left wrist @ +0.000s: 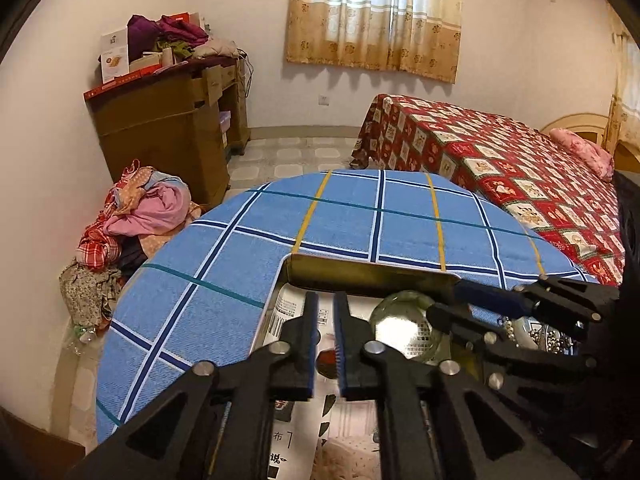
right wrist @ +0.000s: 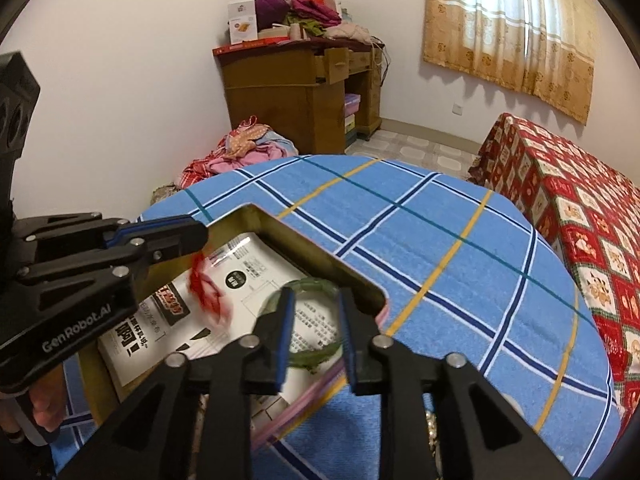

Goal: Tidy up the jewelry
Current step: 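Carry the jade bangle and red charm into the pink tin and open both tools, then grasp the thin silver bangle from the pile with the right tool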

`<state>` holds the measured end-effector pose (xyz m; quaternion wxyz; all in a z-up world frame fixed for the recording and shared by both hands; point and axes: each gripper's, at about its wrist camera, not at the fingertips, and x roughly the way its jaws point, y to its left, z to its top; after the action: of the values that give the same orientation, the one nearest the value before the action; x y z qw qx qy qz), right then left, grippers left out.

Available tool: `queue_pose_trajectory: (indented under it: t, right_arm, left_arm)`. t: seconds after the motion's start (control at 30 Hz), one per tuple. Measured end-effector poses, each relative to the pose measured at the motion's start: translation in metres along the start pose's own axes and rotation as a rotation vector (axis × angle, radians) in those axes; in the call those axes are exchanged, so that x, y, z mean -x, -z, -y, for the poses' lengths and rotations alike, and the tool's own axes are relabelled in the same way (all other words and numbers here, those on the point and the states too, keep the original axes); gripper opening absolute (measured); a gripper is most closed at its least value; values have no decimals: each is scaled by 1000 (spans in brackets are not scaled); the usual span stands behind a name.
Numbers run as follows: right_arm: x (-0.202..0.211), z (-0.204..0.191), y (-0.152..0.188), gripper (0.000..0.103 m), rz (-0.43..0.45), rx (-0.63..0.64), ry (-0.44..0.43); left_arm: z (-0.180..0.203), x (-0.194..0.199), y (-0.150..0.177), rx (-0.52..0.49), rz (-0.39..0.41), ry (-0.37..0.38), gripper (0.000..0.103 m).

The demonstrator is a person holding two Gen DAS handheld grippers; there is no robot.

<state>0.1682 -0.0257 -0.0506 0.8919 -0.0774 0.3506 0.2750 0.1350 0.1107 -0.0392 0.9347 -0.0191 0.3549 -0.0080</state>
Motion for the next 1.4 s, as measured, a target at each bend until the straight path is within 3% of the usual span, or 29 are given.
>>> queue_pose_trajectory:
  t: [0.03, 0.1, 0.13, 0.37, 0.6, 0.83, 1.2, 1.4]
  right_arm:
    - [2, -1, -1, 52, 9, -3, 2]
    - [8, -2, -1, 53, 22, 2, 9]
    - [12, -2, 0, 53, 26, 5, 9]
    - [58, 23, 28, 56, 56, -24, 38]
    - [101, 72, 77, 59, 57, -139, 158]
    - [117, 100, 106, 59, 48, -228, 213]
    - [114, 112, 116, 59, 64, -238, 197]
    - [88, 114, 91, 48, 26, -182, 188]
  left_arm:
    - [1, 1, -1, 2, 1, -8, 39]
    - [0, 7, 0, 11, 21, -34, 67]
    - [0, 11, 0, 15, 39, -43, 71]
    - [15, 31, 7, 20, 59, -28, 71]
    - [69, 50, 26, -31, 81, 29, 71]
    - [112, 42, 39, -104, 31, 60, 71]
    - [141, 22, 44, -158, -5, 62, 71]
    - [141, 21, 54, -169, -14, 42, 71]
